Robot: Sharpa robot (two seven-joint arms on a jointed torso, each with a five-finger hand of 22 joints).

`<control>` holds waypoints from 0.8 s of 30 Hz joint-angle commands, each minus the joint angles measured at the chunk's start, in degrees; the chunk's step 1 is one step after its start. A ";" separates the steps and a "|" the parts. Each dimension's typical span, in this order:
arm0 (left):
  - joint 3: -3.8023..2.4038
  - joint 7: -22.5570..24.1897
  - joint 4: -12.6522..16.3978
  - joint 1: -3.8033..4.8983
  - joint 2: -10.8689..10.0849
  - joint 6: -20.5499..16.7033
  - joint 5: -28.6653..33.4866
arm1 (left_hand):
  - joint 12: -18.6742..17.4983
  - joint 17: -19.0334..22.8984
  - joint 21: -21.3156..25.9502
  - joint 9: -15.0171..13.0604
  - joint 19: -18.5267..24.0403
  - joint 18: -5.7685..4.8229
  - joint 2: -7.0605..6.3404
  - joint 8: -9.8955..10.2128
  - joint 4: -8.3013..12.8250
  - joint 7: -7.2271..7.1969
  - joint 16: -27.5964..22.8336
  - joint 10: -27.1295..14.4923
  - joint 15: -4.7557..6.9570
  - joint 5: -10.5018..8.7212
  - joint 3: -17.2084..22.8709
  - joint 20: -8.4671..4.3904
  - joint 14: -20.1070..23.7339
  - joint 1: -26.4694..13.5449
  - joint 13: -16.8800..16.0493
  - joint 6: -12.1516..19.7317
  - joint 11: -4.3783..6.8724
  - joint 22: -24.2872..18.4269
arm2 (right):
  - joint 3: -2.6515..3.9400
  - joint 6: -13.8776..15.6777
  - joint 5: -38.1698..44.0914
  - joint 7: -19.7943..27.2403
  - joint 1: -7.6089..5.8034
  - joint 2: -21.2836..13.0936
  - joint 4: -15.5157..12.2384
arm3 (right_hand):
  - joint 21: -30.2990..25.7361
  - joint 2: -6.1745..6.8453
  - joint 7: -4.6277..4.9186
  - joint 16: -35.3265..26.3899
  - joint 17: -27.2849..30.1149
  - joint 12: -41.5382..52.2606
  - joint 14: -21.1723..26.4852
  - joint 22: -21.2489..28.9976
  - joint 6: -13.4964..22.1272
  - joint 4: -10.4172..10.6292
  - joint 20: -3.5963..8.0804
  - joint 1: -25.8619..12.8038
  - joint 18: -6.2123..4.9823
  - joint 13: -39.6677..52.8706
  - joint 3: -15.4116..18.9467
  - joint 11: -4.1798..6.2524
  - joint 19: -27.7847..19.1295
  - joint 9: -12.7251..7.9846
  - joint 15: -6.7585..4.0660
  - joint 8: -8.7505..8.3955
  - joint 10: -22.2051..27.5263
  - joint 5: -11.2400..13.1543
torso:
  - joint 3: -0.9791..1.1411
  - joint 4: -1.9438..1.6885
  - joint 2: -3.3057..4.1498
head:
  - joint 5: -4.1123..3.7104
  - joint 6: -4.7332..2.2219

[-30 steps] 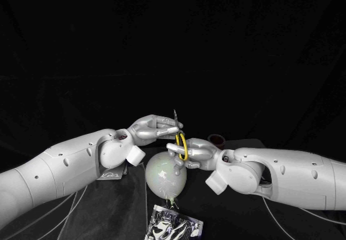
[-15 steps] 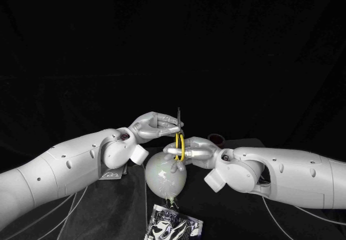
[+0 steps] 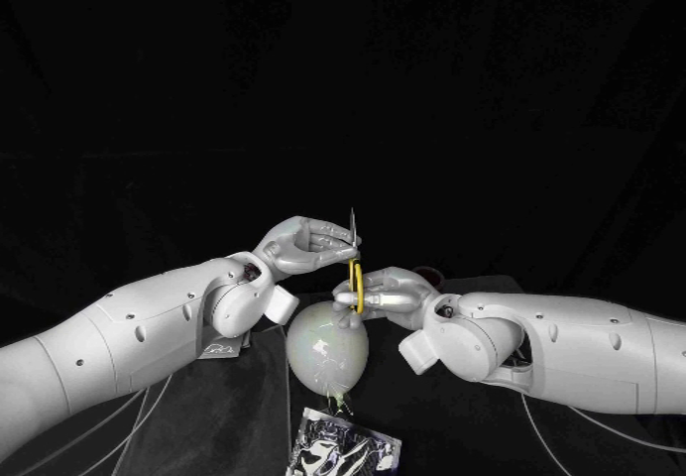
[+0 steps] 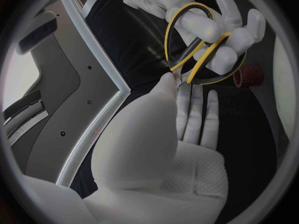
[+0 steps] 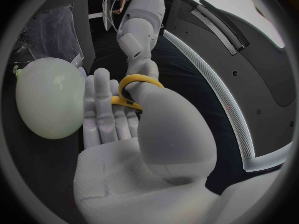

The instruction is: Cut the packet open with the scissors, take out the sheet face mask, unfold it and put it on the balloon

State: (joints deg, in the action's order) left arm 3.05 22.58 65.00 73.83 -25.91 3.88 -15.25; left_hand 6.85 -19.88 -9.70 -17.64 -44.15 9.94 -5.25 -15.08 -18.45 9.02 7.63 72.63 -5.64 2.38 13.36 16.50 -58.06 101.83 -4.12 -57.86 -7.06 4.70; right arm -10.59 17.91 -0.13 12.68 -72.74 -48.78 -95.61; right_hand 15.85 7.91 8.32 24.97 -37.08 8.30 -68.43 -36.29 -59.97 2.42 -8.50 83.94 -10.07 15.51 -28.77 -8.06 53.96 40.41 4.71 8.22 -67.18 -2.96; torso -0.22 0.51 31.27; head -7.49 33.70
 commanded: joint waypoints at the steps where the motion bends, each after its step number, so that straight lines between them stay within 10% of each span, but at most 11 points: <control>1: -0.04 1.78 -0.25 0.02 0.17 -5.99 -1.50 | -0.32 -0.17 -0.24 -3.08 -0.27 0.14 -0.13 -2.84 5.81 -1.78 -0.35 2.30 0.00 0.37 6.65 0.03 -0.37 -0.82 0.00 -3.80 1.85 -0.05 | 0.10 3.87 0.65 0.50 -0.11 0.31 -0.87 | 0.35 -0.28 -0.74 0.57 -0.57 1.28 1.95 -0.38 -1.84 -0.89 0.01 0.17 0.27 0.95 0.63 4.78 -0.80 0.25 -3.02 1.24 -11.34 0.14 | -0.02 -0.04 0.03 | -0.09 -0.16; 5: -0.05 2.01 -0.42 0.02 0.38 -7.73 -1.09 | -0.44 -0.27 -0.30 -3.45 -0.34 0.06 -0.61 -2.95 6.33 -1.76 -0.49 2.41 0.03 0.35 8.11 0.04 -0.48 -1.85 -0.01 -3.74 1.88 -0.09 | 0.10 3.21 1.97 -0.55 -0.11 0.46 -1.24 | -4.09 0.86 -0.92 5.08 -5.43 7.72 7.81 1.95 0.98 -0.37 -1.89 -4.98 0.20 7.53 3.22 4.66 -7.05 1.90 -1.77 3.42 -7.67 -0.27 | -0.01 -0.03 0.03 | 0.09 -0.22; 8: -0.05 2.07 -0.60 0.02 0.49 -8.85 -0.55 | -0.49 -0.35 -0.37 -3.69 -0.44 0.00 -0.80 -3.03 6.66 -1.68 -0.55 2.51 0.05 0.36 8.96 0.07 -0.56 -2.54 -0.03 -3.68 1.91 -0.10 | 0.10 2.59 2.02 -0.85 -0.11 0.52 -1.34 | -11.56 1.72 1.66 -3.14 -1.24 0.23 18.07 6.66 9.62 2.73 -5.56 -8.89 0.69 2.73 1.59 0.78 -16.68 -1.33 2.30 -2.16 2.05 -0.27 | -0.01 -0.04 0.01 | 0.12 -0.21; 14: -0.05 1.98 -0.87 0.02 0.57 -9.95 0.36 | -0.56 -0.43 -0.45 -4.00 -0.57 -0.14 -0.91 -3.14 7.03 -1.65 -0.63 2.59 0.08 0.36 9.88 0.10 -0.63 -3.36 -0.05 -3.57 1.93 -0.11 | 0.10 2.00 0.99 -0.14 -0.11 0.59 -1.20 | -13.06 0.35 2.06 -9.45 6.34 -4.88 12.79 17.87 12.24 2.60 -7.95 -8.14 -0.69 -5.90 -3.94 -1.06 -28.20 -4.49 3.03 -4.43 4.26 -0.18 | -0.02 -0.04 0.00 | 0.09 -0.20; 20: -0.05 1.80 -0.91 0.02 0.63 -10.46 0.93 | -0.63 -0.57 -0.60 -4.47 -0.78 -0.25 -1.15 -3.34 7.69 -1.70 -0.72 2.71 0.11 0.36 10.95 0.07 -0.74 -4.41 -0.08 -3.44 1.97 -0.10 | 0.10 1.58 0.40 0.65 -0.11 0.76 -1.03 | -12.15 -1.06 2.05 -12.19 9.79 -4.82 11.74 17.71 12.84 1.47 -7.80 -7.65 -0.73 -9.05 -7.22 -1.42 -23.68 -5.17 3.21 -4.24 6.06 0.04 | 0.01 -0.02 0.02 | 0.11 -0.21; 24: -0.05 1.74 -0.81 0.03 0.84 -10.79 1.33 | -0.65 -0.61 -0.66 -4.60 -0.86 -0.25 -1.18 -3.40 7.90 -1.70 -0.73 2.73 0.12 0.36 11.26 0.05 -0.79 -4.70 -0.09 -3.40 1.97 -0.09 | 0.10 2.19 0.31 0.95 -0.11 1.20 -0.76 | -11.22 1.26 1.37 -12.73 11.47 -4.77 9.24 16.38 14.02 0.55 -7.42 -9.06 -0.75 -10.75 -6.49 -1.53 -16.41 -5.77 2.90 -4.51 5.99 0.13 | 0.01 0.01 0.01 | 0.13 -0.19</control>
State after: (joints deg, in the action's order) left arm 3.20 23.54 64.46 73.68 -25.12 -3.88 -15.66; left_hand 6.41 -20.41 -10.17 -14.25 -44.55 9.72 -6.66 -15.10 -18.58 8.71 7.09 75.09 -5.64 2.56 15.71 16.49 -58.47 97.67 -4.22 -60.20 -5.42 4.64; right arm -10.43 21.28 0.16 12.36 -72.94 -47.77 -96.12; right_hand 4.31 8.59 9.69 12.36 -25.63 3.74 -58.29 -19.76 -46.33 2.87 -15.96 74.89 -10.17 4.83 -35.54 -9.52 37.22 34.61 8.35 3.85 -61.40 -2.72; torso -0.23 0.48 31.27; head -7.39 33.51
